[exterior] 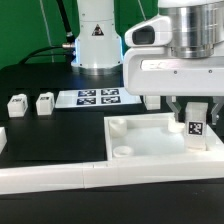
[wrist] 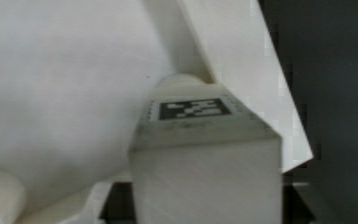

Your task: Assemble square table

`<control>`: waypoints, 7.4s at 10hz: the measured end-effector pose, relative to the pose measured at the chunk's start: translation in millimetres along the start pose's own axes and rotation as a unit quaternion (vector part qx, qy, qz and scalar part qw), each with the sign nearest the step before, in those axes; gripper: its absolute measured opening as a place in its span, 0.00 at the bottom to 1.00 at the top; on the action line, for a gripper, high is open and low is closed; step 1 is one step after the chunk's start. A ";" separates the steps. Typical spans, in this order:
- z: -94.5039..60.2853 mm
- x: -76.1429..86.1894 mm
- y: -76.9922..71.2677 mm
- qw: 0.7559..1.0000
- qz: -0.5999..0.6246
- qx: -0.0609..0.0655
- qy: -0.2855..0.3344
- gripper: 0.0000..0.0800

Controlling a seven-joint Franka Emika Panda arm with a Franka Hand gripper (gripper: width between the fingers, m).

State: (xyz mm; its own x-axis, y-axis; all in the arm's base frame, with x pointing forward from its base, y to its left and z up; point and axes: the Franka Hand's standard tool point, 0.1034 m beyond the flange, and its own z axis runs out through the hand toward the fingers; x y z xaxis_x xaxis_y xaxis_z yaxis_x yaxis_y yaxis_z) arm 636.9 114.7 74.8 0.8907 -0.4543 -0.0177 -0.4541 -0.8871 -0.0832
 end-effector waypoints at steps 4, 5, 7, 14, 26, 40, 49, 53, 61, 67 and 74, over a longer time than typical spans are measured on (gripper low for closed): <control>1.4 0.8 5.6 0.969 0.248 0.014 -0.009 0.36; 1.8 0.0 8.6 0.944 0.328 0.028 -0.014 0.36; 2.3 -1.4 11.5 0.888 0.455 0.051 -0.041 0.36; 2.6 -9.7 2.6 0.971 0.240 0.017 -0.011 0.79; 3.8 -5.3 1.9 0.996 0.083 0.015 0.013 0.37; 9.1 -11.8 1.7 0.763 0.643 0.055 -0.047 0.76; 4.9 -6.4 0.3 0.988 0.149 0.026 -0.010 0.81; 6.9 -6.8 3.3 0.987 0.156 0.029 -0.001 0.59; 8.2 -4.7 6.5 0.849 0.524 0.053 -0.030 0.36; 7.0 -5.3 9.3 0.707 0.703 0.073 -0.033 0.37; -24.4 -17.6 1.4 0.723 0.684 0.088 -0.037 0.80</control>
Offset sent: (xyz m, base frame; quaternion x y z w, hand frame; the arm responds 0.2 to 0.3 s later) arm -0.0082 -0.0003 -0.0038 0.0213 -0.0046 0.4404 0.8975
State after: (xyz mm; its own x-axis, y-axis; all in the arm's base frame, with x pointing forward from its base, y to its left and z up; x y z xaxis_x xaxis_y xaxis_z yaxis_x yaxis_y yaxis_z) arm 620.0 119.5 99.3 -0.3886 -0.8851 -0.2559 -0.9071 0.4162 -0.0621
